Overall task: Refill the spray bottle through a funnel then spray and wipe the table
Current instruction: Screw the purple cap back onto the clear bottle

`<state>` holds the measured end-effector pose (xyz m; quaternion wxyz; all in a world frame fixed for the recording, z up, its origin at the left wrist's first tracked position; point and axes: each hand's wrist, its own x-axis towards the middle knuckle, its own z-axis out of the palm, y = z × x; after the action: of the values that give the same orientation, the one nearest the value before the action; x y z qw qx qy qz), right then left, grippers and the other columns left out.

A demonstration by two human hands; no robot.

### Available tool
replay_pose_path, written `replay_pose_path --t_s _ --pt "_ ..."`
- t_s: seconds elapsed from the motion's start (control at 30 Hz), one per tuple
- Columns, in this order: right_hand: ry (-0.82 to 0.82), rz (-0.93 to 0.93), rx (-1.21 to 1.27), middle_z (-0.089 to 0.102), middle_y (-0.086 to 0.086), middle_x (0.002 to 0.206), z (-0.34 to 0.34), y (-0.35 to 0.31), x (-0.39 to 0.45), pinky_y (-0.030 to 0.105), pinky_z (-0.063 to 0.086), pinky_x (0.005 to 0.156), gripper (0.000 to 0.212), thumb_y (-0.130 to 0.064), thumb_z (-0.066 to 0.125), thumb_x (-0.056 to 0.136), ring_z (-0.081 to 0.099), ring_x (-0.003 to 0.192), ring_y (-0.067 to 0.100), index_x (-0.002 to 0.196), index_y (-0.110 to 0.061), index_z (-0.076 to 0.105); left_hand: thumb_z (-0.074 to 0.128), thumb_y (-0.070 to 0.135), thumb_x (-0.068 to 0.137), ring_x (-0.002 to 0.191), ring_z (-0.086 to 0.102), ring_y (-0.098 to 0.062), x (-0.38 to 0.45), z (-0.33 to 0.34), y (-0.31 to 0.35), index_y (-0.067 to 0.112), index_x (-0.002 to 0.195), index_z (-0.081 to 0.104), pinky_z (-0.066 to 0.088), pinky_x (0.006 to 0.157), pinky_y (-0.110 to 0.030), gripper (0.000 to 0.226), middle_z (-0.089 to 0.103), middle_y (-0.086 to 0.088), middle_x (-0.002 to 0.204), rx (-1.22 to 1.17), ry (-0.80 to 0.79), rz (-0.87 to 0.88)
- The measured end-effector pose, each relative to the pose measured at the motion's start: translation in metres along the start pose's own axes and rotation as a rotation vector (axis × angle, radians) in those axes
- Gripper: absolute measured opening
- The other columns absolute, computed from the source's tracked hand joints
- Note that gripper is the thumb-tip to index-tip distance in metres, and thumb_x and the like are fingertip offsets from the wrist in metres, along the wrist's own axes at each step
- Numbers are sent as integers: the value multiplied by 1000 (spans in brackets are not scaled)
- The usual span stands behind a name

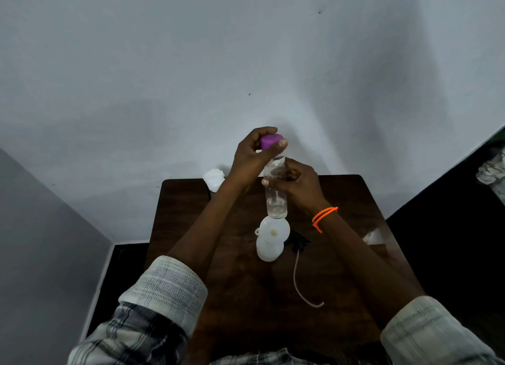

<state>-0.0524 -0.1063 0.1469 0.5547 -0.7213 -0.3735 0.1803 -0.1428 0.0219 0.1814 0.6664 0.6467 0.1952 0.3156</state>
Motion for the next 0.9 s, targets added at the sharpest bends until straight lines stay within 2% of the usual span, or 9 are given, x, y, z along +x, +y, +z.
replay_pose_path --t_s 0.13,0.2,0.27,0.33,0.43,0.5,0.67,0.77,0.9 --pt "18 24 43 77 3 96 2 1 2 53 59 89 43 -40 94 64 74 94 22 99 -26 76 88 22 78 100 73 -20 1 2 0 18 130 59 60 87 -35 60 71 -9 115 -69 36 -10" --pt "10 30 85 77 5 97 1 1 3 55 59 89 43 -36 94 65 75 94 26 102 -23 76 85 17 81 95 74 -21 1 0 0 14 130 57 60 87 -42 57 72 -8 114 -113 67 -11" --pt "0 28 96 77 7 98 1 0 4 55 58 89 45 -35 94 65 74 94 28 104 -22 76 81 18 86 89 72 -21 2 -2 -4 10 127 60 57 86 -49 46 73 1 107 -119 67 -8" --pt "5 34 107 78 7 98 2 -1 4 55 58 90 47 -35 94 64 74 95 28 105 -22 76 76 19 91 85 69 -16 2 -4 -8 7 126 63 54 80 -46 38 73 11 99 -115 52 -5" --pt "13 55 113 77 7 98 3 1 3 55 58 90 46 -34 95 64 74 95 28 105 -22 76 73 30 91 92 67 -17 3 -6 -10 12 125 66 54 82 -45 39 73 -3 108 -113 34 -27" --pt "21 60 103 77 7 98 5 1 3 55 58 89 47 -36 95 63 74 95 28 105 -23 76 73 30 91 95 67 -16 2 -7 -9 14 128 65 55 84 -40 41 72 -3 107 -95 28 -24" --pt "72 39 -31 77 -5 94 8 -5 2 34 60 86 47 -35 94 65 74 90 10 107 -26 76 78 15 88 108 70 -14 4 -9 -4 13 127 68 56 99 -39 40 72 -1 120 59 0 84" --pt "96 -1 -145 76 -8 91 7 -6 2 19 56 80 48 -40 94 65 71 86 3 107 -26 75 91 29 74 97 72 -13 4 -9 -2 19 110 77 59 90 -35 40 78 5 103 113 121 93" --pt "97 -8 -201 75 -8 89 7 -3 3 17 54 75 46 -41 94 64 70 84 2 104 -28 74 96 37 64 90 72 -13 4 -9 -6 23 103 78 60 82 -28 45 78 5 95 126 167 104"
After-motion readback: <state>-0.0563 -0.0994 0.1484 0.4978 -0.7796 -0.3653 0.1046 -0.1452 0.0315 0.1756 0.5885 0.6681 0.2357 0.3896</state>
